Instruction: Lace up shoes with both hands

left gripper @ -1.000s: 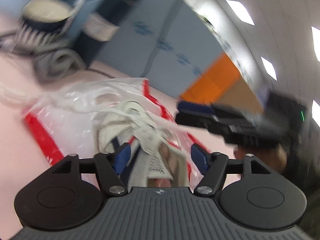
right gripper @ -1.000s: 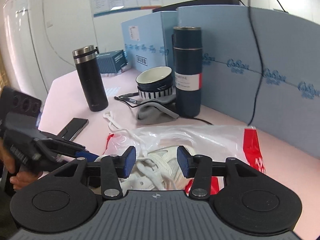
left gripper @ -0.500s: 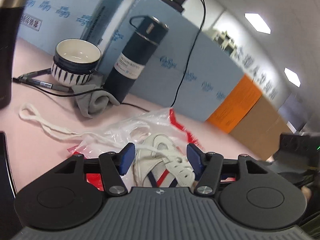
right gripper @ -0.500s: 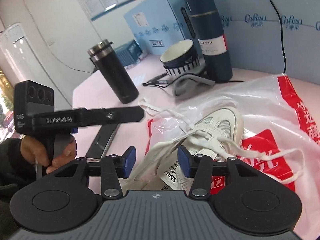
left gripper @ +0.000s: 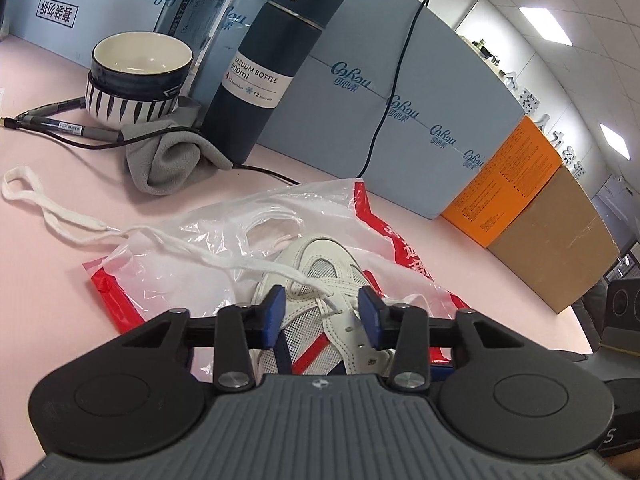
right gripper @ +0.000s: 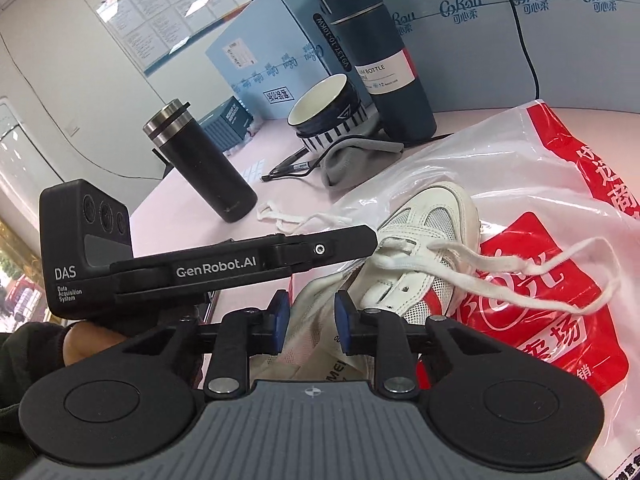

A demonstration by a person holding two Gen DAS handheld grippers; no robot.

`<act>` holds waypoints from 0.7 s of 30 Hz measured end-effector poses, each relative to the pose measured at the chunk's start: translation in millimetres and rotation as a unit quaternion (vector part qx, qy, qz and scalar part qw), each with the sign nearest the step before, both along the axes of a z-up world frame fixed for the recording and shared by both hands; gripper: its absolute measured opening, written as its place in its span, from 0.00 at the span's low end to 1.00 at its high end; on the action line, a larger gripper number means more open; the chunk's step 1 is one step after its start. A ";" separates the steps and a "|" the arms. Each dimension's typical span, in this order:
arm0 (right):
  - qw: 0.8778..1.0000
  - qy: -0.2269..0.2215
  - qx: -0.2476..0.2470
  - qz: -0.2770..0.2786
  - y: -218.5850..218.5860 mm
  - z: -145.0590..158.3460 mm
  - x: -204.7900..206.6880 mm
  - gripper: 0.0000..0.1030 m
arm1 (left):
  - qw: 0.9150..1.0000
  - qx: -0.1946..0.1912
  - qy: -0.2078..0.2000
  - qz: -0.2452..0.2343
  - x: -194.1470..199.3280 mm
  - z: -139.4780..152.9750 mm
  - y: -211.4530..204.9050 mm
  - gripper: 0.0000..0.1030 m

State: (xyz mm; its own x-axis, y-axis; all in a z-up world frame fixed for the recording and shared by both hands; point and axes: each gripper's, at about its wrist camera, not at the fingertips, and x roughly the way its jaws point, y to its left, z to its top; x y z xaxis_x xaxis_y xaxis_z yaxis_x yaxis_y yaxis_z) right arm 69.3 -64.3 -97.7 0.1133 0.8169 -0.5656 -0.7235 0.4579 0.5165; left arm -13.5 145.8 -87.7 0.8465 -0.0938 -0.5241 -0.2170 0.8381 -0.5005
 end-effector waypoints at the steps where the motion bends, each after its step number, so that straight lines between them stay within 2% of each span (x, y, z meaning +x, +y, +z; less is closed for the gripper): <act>1: 1.000 0.000 0.000 0.000 0.0 -0.2 0.0 0.21 | 1.000 0.002 -0.002 -0.001 0.1 -0.4 -1.1 0.28; 4: 1.000 0.001 0.002 -0.001 -0.1 -0.7 0.2 0.21 | 1.000 0.005 -0.008 -0.002 -0.2 -1.1 -4.3 0.23; 9: 1.000 0.007 0.005 -0.002 -0.3 -2.5 1.9 0.21 | 1.000 -0.014 -0.022 0.001 -0.8 -4.1 -4.1 0.16; 11: 1.000 0.009 0.005 -0.002 -0.6 -2.8 2.2 0.22 | 0.999 -0.027 -0.033 0.004 -2.5 -5.0 -2.8 0.06; 12: 1.000 0.009 0.005 -0.002 -0.7 -2.9 2.2 0.22 | 0.999 -0.030 -0.036 0.009 -3.5 -4.3 -2.6 0.04; 14: 1.000 0.009 0.005 -0.003 -1.0 -3.0 2.1 0.22 | 0.998 -0.046 -0.041 0.014 -5.0 -5.9 0.7 0.04; 17: 1.000 0.009 0.006 -0.003 -1.0 -3.2 1.7 0.22 | 0.993 -0.101 -0.048 0.034 -9.4 -13.4 12.0 0.02; 19: 1.000 0.008 0.004 -0.003 -0.6 -3.3 1.5 0.22 | 0.990 -0.121 -0.052 0.047 -12.7 -15.6 17.4 0.02; 21: 1.000 0.007 0.001 -0.003 -0.3 -3.4 1.1 0.22 | 0.990 -0.116 -0.061 0.055 -15.7 -11.4 21.0 0.02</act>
State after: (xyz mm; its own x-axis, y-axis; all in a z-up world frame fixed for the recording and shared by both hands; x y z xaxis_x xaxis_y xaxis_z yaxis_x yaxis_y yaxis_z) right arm 70.4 -64.6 -101.1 0.1096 0.8178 -0.5650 -0.7139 0.4602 0.5277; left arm -29.1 166.8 -99.1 0.9139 -0.1037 -0.3924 -0.2261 0.6729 -0.7044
